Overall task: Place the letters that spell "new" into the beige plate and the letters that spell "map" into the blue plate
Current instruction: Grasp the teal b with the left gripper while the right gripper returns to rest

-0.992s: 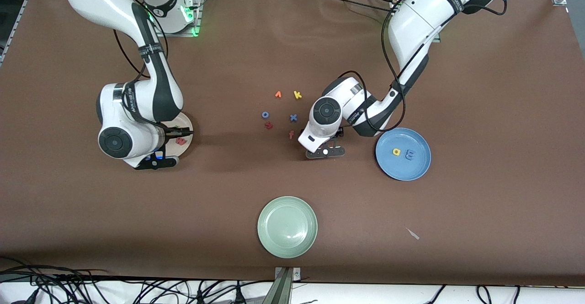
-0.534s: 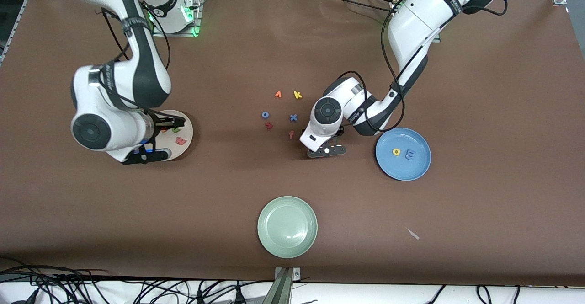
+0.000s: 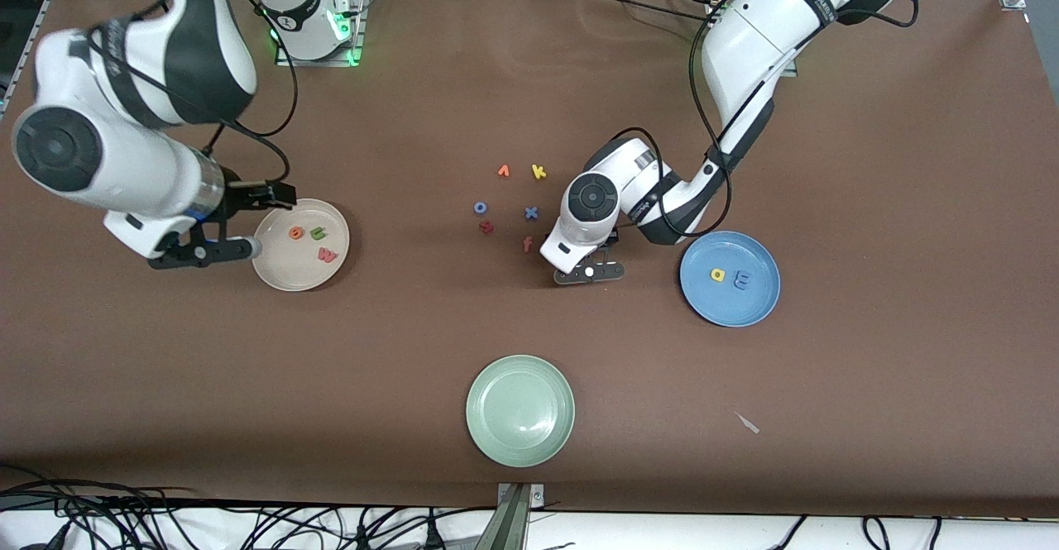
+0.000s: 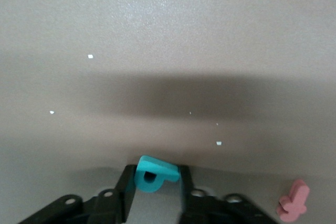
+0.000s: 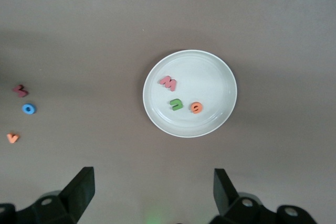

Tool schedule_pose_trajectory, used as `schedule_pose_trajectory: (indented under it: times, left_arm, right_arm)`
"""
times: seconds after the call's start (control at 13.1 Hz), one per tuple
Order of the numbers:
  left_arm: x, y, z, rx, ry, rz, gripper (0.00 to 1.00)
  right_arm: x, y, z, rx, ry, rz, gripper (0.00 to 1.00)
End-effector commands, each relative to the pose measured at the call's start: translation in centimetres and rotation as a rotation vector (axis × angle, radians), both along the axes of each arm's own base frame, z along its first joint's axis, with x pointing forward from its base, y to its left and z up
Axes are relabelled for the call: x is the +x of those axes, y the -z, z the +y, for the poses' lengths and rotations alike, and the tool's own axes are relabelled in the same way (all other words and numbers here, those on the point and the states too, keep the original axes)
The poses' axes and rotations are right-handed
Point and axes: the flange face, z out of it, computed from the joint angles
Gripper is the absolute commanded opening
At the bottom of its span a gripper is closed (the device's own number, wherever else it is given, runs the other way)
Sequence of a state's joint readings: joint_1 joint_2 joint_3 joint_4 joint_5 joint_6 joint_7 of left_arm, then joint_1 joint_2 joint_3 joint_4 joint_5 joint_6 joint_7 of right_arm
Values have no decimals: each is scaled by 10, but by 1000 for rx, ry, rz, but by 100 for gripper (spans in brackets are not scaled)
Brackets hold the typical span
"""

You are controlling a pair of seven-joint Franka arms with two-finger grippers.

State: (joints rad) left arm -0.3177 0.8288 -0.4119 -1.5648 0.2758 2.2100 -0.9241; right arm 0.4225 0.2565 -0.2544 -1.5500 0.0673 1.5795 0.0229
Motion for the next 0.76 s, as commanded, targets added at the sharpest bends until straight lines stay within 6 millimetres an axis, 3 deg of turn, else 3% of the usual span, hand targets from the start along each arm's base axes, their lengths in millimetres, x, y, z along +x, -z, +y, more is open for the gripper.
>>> schedule_pose_trajectory:
  times: [0.0,0.23,0.38,0.69]
  left_arm:
    - [-2,5,5,11,15,6,19]
    - [2,-8,12,33,26,16,20]
    - [8,-31,18,54,56,15,20]
    - [36,-77,70,89,132,36,20]
  right_arm:
    - [-20,-32,-26,37,6,-49,100]
    - [-23,-49,-52,34,45,-75,100]
    - [-23,-53,-65,33,66,-83,100]
    - [-22,-58,-80,26,101,-102,100]
